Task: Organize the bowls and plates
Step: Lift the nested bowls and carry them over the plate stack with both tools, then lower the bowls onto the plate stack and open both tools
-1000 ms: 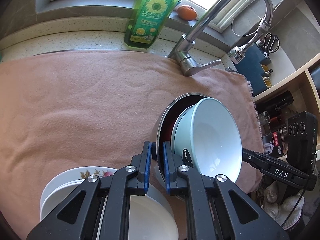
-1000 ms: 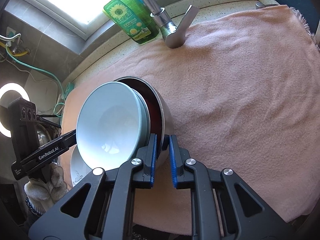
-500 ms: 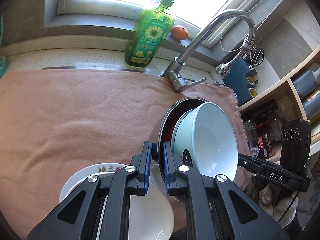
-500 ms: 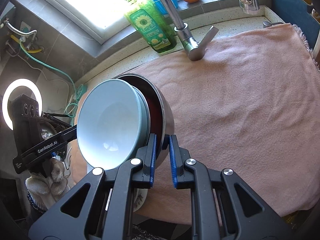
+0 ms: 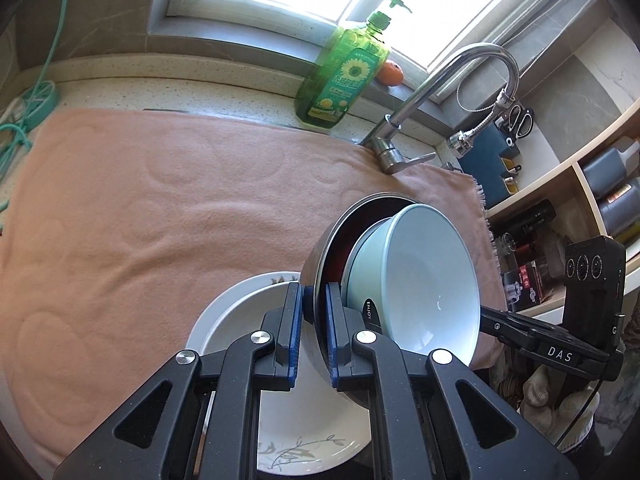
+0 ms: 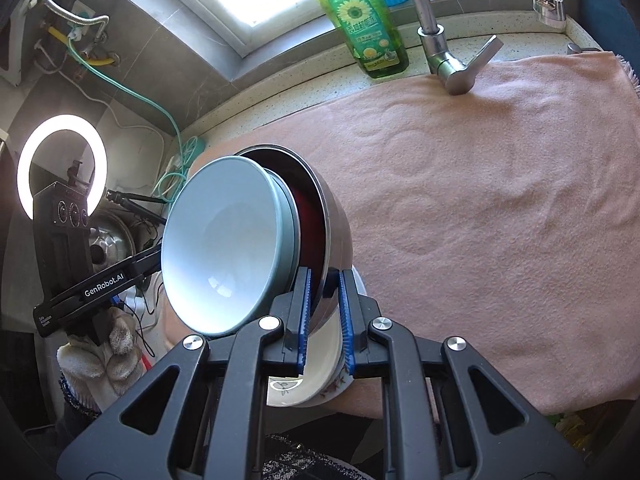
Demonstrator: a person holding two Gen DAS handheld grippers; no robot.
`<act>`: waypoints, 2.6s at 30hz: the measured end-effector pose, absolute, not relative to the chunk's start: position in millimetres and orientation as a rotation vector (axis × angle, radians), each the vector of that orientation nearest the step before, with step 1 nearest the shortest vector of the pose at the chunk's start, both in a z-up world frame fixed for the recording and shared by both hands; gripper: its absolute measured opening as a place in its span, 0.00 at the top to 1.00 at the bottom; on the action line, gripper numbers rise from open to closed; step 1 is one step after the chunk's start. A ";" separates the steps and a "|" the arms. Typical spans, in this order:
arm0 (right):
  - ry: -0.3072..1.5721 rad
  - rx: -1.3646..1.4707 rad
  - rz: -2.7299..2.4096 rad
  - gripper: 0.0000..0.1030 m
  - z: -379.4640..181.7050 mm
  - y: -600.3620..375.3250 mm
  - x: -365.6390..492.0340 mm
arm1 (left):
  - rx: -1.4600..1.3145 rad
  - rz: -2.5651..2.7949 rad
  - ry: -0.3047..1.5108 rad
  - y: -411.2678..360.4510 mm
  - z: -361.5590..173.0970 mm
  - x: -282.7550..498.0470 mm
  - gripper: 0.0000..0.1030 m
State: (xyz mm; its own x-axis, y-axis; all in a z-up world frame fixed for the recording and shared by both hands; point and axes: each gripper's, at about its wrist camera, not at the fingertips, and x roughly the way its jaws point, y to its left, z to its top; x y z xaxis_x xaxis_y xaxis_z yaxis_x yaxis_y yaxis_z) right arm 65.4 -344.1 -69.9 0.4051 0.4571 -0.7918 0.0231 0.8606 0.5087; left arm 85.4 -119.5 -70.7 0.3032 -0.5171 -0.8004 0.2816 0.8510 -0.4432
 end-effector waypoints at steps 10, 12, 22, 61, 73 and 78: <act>1.185 0.475 0.303 0.86 -86.3 -312.7 49.4 | -0.250 -0.511 1.196 -92.4 -88.7 66.7 0.93; 1.198 0.476 0.301 0.86 -90.5 -310.0 45.9 | -0.252 -0.511 1.205 -90.1 -91.7 65.0 0.93; 1.233 0.483 0.291 0.86 -102.4 -302.1 35.4 | -0.258 -0.506 1.231 -84.0 -101.5 57.2 0.93; 1.072 0.214 0.258 0.64 -56.4 -288.4 15.7 | -0.142 -0.350 1.064 -79.2 -64.8 10.4 0.74; 0.982 0.143 0.321 0.29 -36.0 -295.4 -21.6 | -0.120 -0.226 0.965 -107.8 -47.2 -44.8 0.33; 0.957 0.190 0.306 0.21 -33.0 -303.2 -37.5 | -0.137 -0.165 0.924 -108.3 -39.0 -66.1 0.23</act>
State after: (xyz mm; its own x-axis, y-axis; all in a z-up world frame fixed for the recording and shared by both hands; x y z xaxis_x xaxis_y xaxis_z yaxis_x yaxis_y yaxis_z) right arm -37.5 -303.2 -33.0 0.5373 0.3391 -0.7722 -0.1722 0.9404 0.2931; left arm -66.1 -108.3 -39.0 0.5920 -0.1997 -0.7808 0.0823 0.9787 -0.1880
